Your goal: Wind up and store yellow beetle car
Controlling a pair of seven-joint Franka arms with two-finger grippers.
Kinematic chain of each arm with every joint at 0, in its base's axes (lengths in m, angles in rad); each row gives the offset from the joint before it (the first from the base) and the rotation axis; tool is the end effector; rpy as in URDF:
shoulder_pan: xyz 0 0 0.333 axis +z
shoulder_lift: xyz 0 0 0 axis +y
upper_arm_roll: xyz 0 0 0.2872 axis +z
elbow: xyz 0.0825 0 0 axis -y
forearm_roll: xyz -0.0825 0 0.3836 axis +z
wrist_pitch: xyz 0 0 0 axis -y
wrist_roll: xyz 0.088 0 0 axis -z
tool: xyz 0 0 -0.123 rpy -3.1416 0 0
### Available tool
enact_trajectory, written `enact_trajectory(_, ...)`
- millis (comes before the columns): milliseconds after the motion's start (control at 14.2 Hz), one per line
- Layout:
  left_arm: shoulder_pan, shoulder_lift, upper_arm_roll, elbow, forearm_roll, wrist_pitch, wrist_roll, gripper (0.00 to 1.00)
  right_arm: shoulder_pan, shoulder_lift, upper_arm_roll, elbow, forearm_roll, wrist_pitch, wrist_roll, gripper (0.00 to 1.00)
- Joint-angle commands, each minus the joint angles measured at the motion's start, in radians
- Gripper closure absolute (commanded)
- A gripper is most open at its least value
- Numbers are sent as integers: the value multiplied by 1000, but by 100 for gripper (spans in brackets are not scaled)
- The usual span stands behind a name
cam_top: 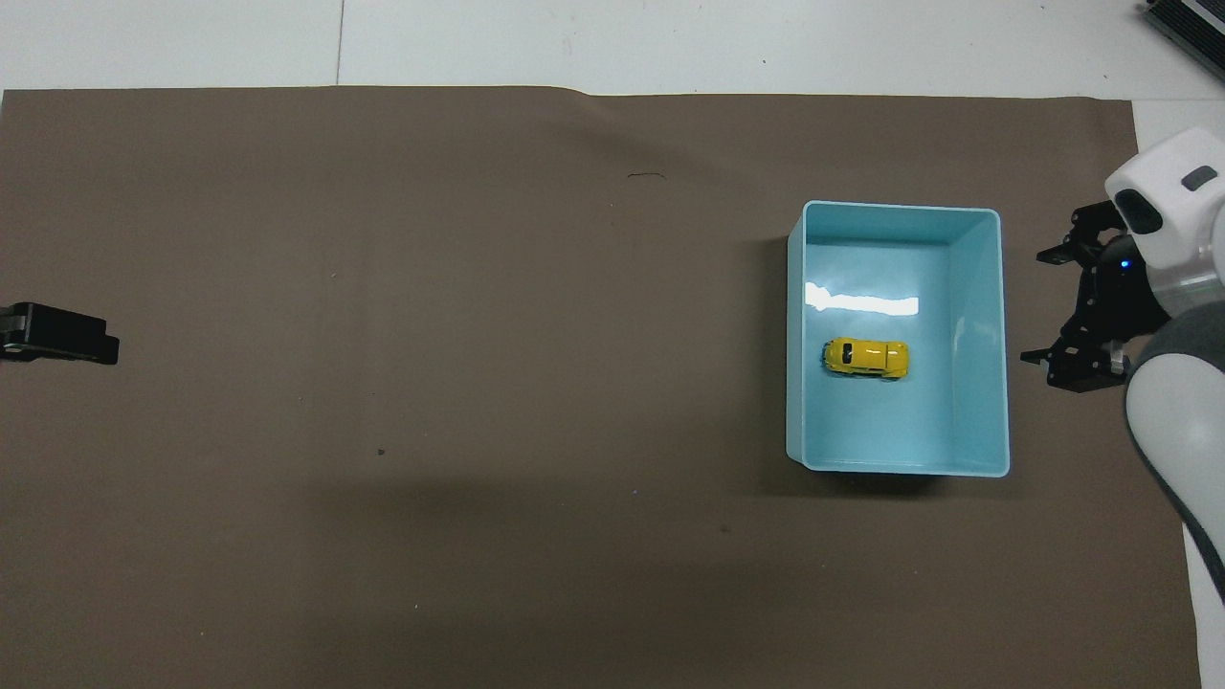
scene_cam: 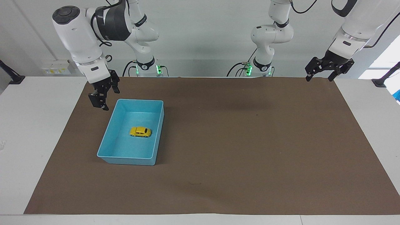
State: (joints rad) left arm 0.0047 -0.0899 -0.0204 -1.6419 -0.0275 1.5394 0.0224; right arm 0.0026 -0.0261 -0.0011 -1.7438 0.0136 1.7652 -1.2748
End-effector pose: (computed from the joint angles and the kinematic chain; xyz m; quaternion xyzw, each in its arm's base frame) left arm 0.5247 -0.0121 0.5921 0.9997 -0.0193 -0.0063 0.0129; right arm 0.5603 0.0022 0.5290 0.8036 0.5946 0.0231 0.0087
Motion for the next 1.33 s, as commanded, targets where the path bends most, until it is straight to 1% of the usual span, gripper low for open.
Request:
enact_trajectory(0,12,-11,-9,-7,4,4,14,0,-1,-6,-11,47,17,-64,64,0)
enact_trajectory(140,12,-11,-9,-7,4,4,14,0,-3,-6,-10,50,17,-78,127,0)
enact_trajectory(351,12,-11,-9,-7,4,4,14,0,0,-8,-7,98,17,-139,280,0)
enact_trajectory(491,12,-11,-9,-7,4,4,14,0,2,-6,-3,127,17,-177,420,0)
enact_trajectory(772,12,-11,-9,-7,4,4,14,0,39,-5,-7,179,17,-260,720,0)
enact_trajectory(983,12,-13,-9,-7,4,4,14,0,54,-6,-7,181,19,-288,877,0)
enact_trajectory(1123,12,-11,-9,-7,4,4,14,0,63,-5,-10,207,19,-309,992,0)
enact_trajectory(1264,12,-11,-9,-7,4,4,14,0,63,-5,-11,211,19,-308,1077,0)
